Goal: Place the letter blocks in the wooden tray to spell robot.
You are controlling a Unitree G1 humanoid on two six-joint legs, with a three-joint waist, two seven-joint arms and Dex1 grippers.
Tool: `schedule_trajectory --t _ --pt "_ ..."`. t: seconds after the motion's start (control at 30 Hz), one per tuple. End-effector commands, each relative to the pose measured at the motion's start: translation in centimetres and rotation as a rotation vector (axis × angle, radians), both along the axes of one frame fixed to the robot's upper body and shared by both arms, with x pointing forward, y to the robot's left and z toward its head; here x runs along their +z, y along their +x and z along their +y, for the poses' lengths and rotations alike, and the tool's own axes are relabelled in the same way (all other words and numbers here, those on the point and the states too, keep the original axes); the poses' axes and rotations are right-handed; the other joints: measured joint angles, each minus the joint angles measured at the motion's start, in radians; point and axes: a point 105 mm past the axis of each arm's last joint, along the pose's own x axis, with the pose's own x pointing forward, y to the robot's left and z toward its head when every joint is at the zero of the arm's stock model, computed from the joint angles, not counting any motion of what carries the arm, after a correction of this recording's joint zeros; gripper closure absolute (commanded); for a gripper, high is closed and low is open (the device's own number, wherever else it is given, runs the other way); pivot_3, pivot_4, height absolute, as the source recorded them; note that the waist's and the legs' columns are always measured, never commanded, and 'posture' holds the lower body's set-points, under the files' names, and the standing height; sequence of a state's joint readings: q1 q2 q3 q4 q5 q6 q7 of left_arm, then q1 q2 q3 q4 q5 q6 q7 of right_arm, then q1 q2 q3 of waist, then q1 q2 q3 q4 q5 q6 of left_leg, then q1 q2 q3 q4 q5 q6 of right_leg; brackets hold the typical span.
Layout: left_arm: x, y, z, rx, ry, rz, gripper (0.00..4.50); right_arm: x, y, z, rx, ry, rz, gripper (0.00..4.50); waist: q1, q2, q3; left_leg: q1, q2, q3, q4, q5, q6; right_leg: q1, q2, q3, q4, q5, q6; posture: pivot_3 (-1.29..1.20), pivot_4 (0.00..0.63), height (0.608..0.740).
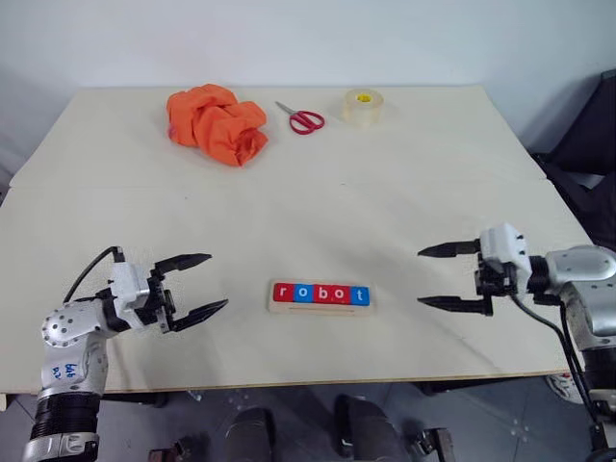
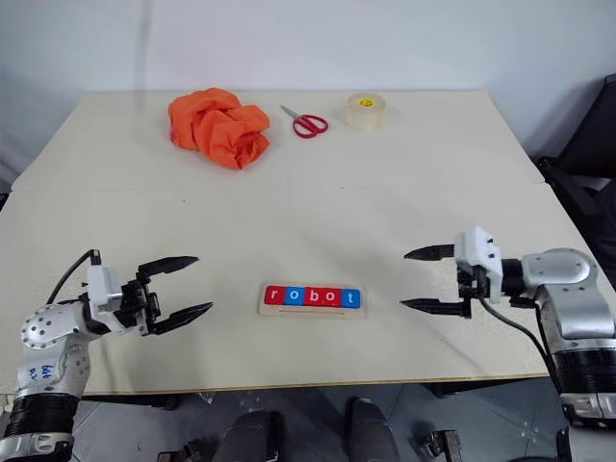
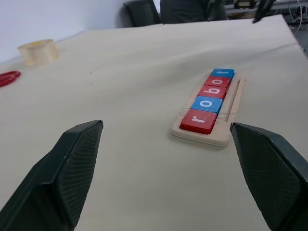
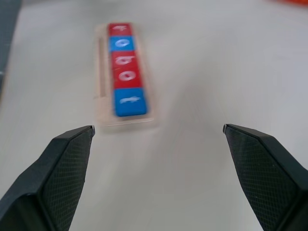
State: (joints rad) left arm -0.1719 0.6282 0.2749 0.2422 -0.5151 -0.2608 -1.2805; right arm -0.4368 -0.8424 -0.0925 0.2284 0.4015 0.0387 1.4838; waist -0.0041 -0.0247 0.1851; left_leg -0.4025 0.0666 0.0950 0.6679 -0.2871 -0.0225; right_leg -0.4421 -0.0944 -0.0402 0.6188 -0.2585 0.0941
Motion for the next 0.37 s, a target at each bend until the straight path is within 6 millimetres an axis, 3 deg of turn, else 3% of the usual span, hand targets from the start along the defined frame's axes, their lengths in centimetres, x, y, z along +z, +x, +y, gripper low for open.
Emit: schedule_trajectory --t 0.03,0.37 --pt "1.6 0.3 0.5 0.008 -0.023 -0.053 0.0 1.6 0.2 -0.7 0.018 0.018 -0.051 0.02 0.001 0.0 0.0 0.0 0.0 0.0 0.0 0.0 0.0 0.0 0.0 0.0 0.0 0.0 0.0 0.0 0.15 0.74" --pt "2.7 1.0 0.1 0.011 -0.065 -0.128 0.0 3.2 0.8 -0.3 0.03 0.072 -0.092 0.02 0.002 0.0 0.0 0.0 0.0 0.0 0.0 0.0 0.0 0.0 0.0 0.0 0.0 0.0 0.0 0.0 0.15 0.74"
